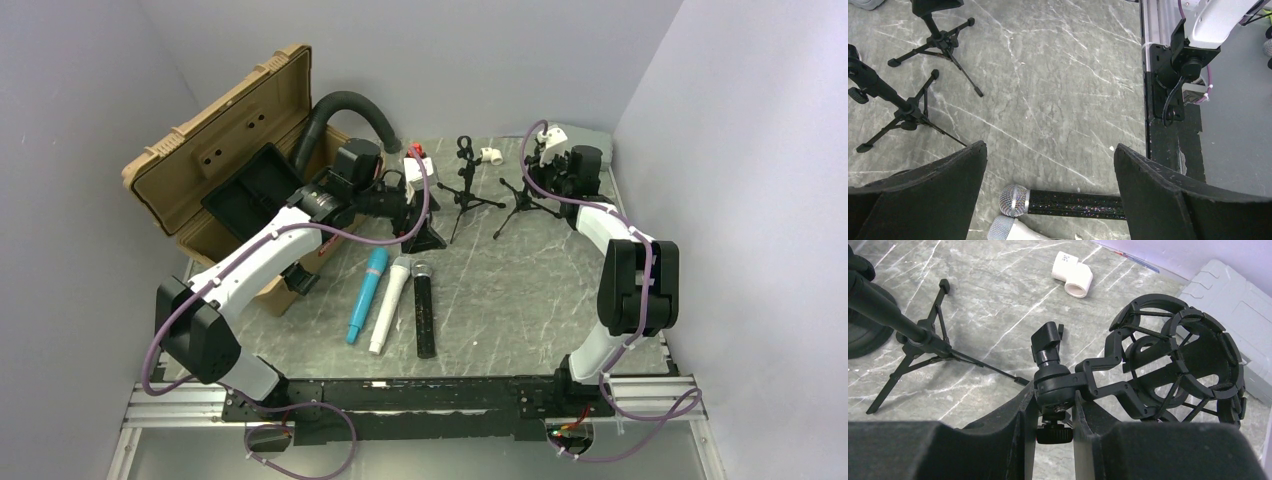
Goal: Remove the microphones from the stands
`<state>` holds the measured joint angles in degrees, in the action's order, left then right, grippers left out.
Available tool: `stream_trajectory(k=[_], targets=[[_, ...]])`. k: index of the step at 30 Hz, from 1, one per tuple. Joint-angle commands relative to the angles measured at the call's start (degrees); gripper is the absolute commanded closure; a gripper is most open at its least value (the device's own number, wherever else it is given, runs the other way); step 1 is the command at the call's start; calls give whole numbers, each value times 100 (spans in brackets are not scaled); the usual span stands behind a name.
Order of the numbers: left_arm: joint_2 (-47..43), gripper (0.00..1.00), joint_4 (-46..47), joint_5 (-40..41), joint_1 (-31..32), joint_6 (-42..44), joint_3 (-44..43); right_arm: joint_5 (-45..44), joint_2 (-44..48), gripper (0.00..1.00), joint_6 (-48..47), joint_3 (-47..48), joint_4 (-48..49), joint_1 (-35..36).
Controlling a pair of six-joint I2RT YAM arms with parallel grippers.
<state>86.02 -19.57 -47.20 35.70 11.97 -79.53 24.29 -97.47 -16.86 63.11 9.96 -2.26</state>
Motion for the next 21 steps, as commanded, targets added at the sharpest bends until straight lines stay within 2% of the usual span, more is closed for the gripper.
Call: stream_trajectory(k=[1,6,13,17,21], targets=[[-258,1,148,8,-12,147,1,-197,189,74,-258,-94,-266,-3],[-307,1,180,65,-19,122,45,-276,131,54,-150,-29,-382,-2],[-452,1,261,339,-24,184,177,-233,193,42,-23,10,-470,-8],[-558,1,337,534,-54,218,288,-235,261,31,28,-5,-544,-2],[-636,1,424,667,-99,202,356,-266,299,24,82,-36,-559,-5]])
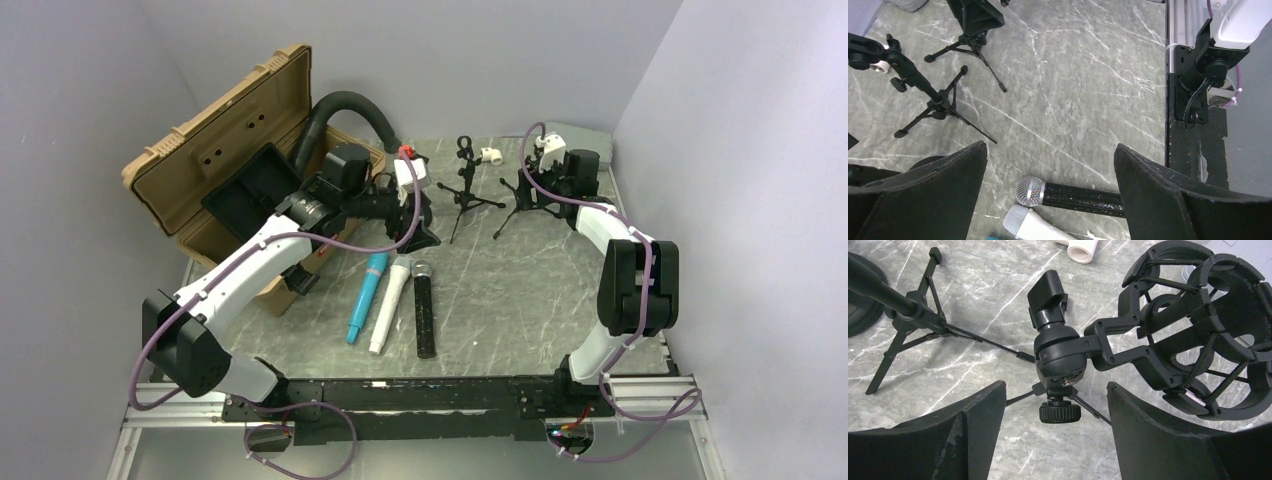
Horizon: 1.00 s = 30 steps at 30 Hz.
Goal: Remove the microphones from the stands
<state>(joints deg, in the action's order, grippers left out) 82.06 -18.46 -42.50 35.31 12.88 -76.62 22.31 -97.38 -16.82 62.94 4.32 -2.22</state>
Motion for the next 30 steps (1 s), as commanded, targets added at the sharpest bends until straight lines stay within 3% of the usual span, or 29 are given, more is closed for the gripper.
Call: stream_trajectory(k=[1,14,22,24,30], targets=[[-248,1,320,233,-70,105,68,-67,291,23,88,-18,-6,-8],[-356,1,603,823,-309,-199,229,24,167,17,338,-70,113,-9],[-465,1,833,1645,-556,-427,309,-72,391,13,415,-136,160,-38],[-545,1,918,1861,-668,-516,375,-90,507,1,446,-146,131,-62],[-829,1,1152,2520,-1137,-851,602,-77,948,0,526,-208,-53,-95]])
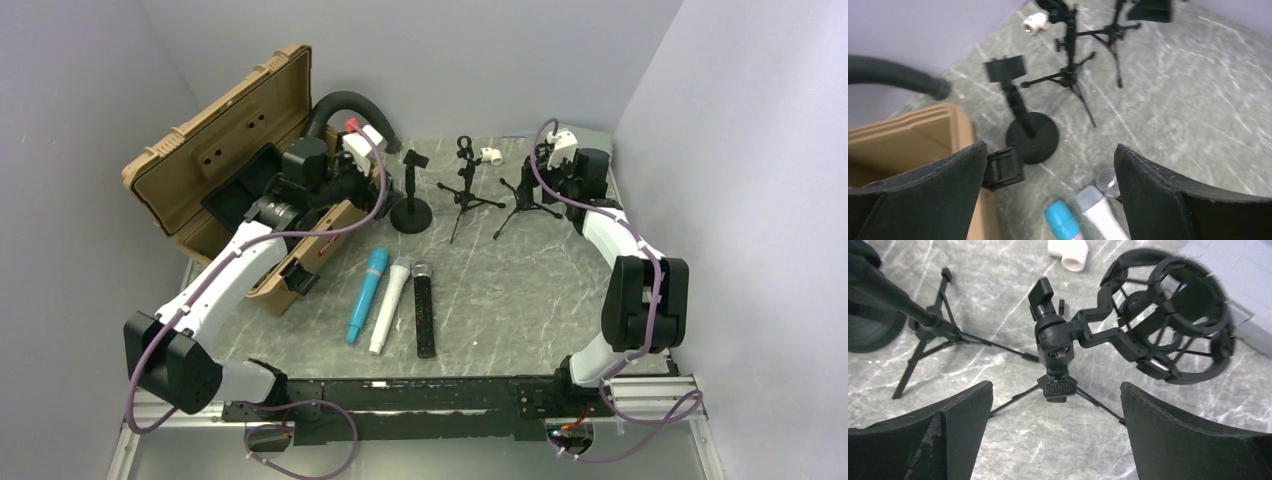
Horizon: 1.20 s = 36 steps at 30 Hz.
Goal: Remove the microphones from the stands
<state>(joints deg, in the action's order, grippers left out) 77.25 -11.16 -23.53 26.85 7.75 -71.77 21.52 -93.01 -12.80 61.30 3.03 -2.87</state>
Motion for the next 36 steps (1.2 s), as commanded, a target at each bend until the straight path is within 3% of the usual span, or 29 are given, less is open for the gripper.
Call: stream_trajectory(k=[1,14,25,30,36], targets=[[-393,1,467,728,-413,-418,169,-17,607,0,163,-55,26,-30],[-1251,1,645,1426,-1468,-1119,569,-304,1517,0,572,233,-1177,-66],[-2150,1,-252,1672,-1560,-843,783,-769,2822,0,921,-116,-1595,-64],[-2600,1,-698,1507,-1560,-650,995,-564,3283,0,889,-293,-1826,-67],[-3412,1,-528,1512,-1560,-400,1686,-489,3904,0,976,-629,-1969,-64]])
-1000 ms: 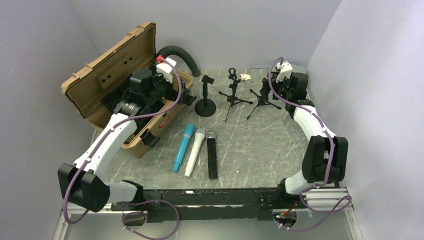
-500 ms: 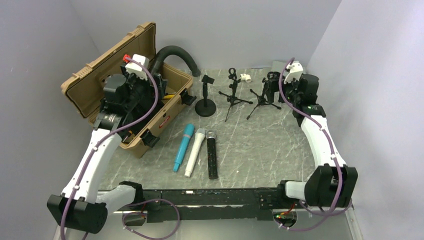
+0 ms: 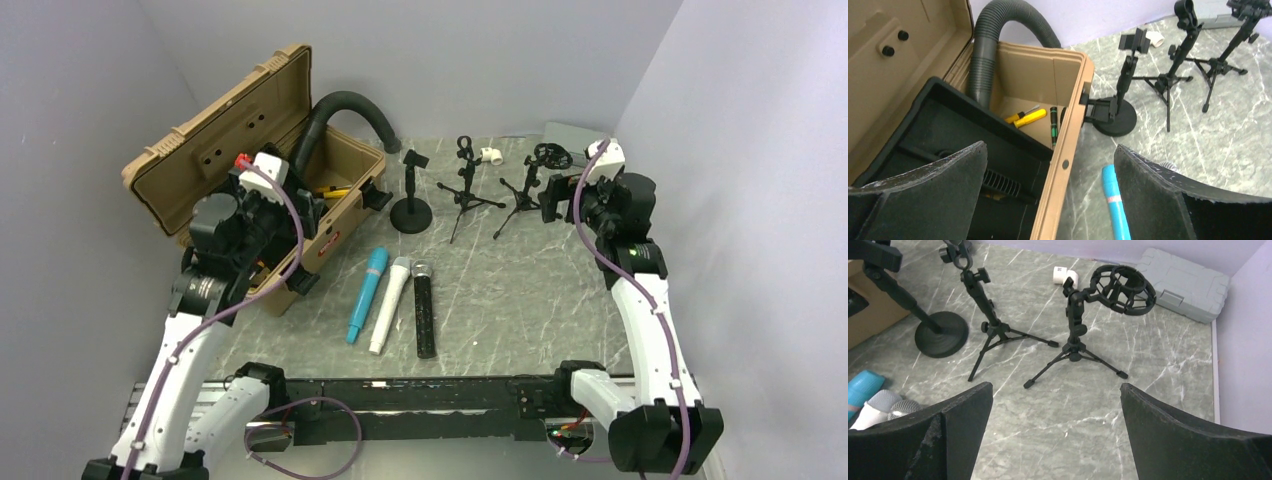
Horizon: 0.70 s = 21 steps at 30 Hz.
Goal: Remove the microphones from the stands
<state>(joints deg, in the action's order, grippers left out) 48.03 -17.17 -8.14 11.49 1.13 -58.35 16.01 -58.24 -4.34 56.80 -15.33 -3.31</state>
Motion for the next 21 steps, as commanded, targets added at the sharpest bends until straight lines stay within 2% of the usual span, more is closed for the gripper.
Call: stream_trajectory(k=[1,11,14,21], targets=[[-622,1,124,18,-28,292,482,27,538,0,131,-266,-127,-20],[-1659,1,808,125,-24,552,1670,158,1867,0,27,-1656,544,-25],[-1552,1,728,151,-24,711,1573,350,2080,0,79,-1969,732,-90],[-1062,1,656,206,-45,510,1096,-3,2037,0,148,-1778,531,-169]])
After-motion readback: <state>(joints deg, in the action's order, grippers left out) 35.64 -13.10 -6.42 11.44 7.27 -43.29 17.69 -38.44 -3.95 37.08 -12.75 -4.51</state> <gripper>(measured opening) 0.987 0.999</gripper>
